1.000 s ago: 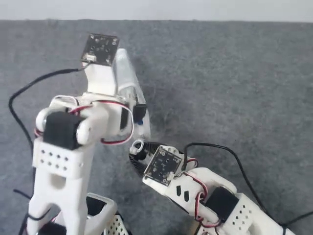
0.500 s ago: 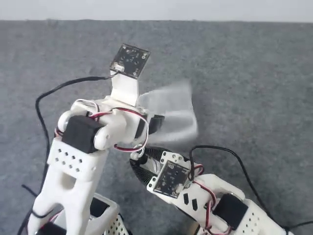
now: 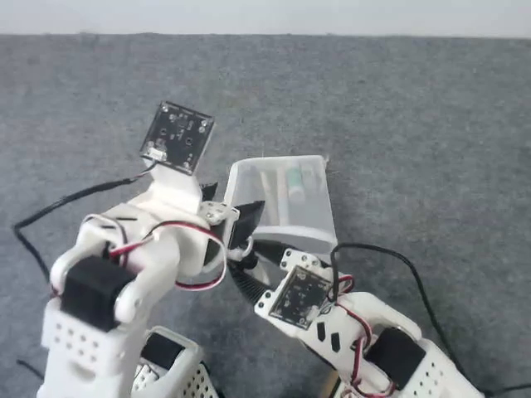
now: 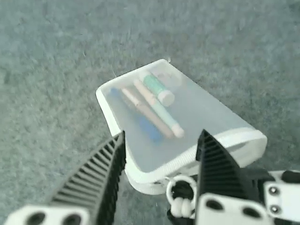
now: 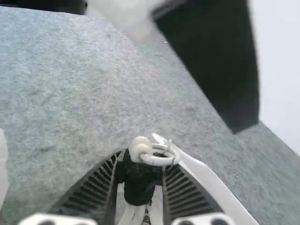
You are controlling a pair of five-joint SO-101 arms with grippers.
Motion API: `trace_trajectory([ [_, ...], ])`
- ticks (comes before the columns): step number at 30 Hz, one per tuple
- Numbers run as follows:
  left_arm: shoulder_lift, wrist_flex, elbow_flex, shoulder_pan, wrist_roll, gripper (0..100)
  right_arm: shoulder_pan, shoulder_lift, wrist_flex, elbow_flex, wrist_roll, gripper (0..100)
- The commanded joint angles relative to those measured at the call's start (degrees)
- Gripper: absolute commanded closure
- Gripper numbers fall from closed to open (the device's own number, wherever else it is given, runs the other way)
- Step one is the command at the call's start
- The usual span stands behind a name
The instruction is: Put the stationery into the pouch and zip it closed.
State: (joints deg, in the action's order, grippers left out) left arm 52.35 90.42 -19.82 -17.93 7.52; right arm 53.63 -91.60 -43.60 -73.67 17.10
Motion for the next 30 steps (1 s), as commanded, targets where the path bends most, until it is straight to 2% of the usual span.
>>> trace_trajectory([
  [1, 4.04, -2.11, -1.01, 0.44, -0.53, 77, -2.86, -1.27, 0.40, 0.97, 0.44, 99.3],
  [6, 8.97, -5.36, -7.08, 0.44, -0.18, 77, -5.93, -1.36, 0.48, 2.29, 0.26, 99.3],
  [17, 33.67, -23.03, -29.93, 0.44, -0.35, 77, -15.52, -1.36, 2.07, 4.75, 0.35, 99.3],
  [23, 44.31, -23.82, -34.68, 0.44, -0.35, 77, -20.35, -1.36, 4.18, 4.84, 0.70, 99.3],
  [30, 45.45, -23.56, -35.65, 0.44, -0.35, 77, -20.97, -1.36, 4.44, 5.01, 0.70, 99.3],
])
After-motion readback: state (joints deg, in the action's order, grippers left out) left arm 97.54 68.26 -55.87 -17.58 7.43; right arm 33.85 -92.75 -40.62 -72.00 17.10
